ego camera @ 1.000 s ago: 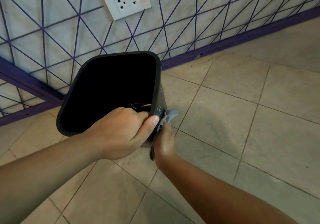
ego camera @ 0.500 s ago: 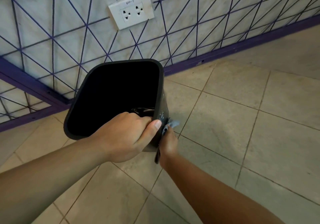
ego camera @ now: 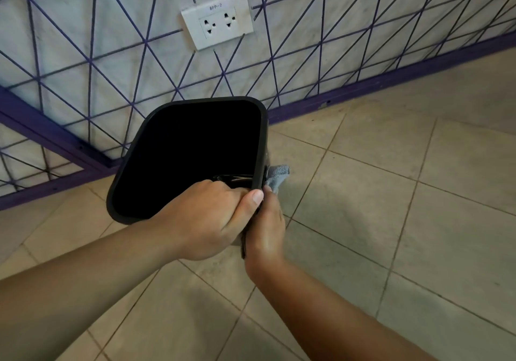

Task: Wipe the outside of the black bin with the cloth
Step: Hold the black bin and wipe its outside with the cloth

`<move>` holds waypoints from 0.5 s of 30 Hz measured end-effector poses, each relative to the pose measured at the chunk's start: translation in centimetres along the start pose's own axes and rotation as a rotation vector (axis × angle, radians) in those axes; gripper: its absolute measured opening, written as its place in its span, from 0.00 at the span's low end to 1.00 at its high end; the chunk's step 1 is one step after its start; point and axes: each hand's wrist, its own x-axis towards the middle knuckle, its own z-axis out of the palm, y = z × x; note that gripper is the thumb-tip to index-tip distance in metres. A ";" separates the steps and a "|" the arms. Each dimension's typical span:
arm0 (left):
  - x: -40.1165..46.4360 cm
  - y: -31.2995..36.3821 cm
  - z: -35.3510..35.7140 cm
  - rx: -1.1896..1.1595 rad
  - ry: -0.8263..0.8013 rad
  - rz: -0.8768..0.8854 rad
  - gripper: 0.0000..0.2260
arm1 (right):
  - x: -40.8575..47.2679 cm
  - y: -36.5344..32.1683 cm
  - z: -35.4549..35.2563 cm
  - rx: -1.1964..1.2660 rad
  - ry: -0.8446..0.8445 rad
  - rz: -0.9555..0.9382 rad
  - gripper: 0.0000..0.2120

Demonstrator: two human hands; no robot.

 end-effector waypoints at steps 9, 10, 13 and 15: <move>0.3 -0.1 -0.1 -0.025 -0.024 -0.022 0.22 | -0.3 -1.5 0.2 -0.148 -0.015 -0.085 0.29; 0.3 -0.1 -0.1 -0.023 -0.013 -0.019 0.21 | -0.1 -1.8 0.2 -0.139 -0.011 -0.086 0.27; 0.2 -0.2 -0.1 -0.049 -0.040 -0.021 0.24 | -0.4 -1.1 0.1 -0.175 -0.066 -0.140 0.30; 0.2 -0.2 -0.2 -0.062 -0.066 -0.027 0.26 | -0.9 -0.3 -0.3 -0.207 -0.120 -0.174 0.37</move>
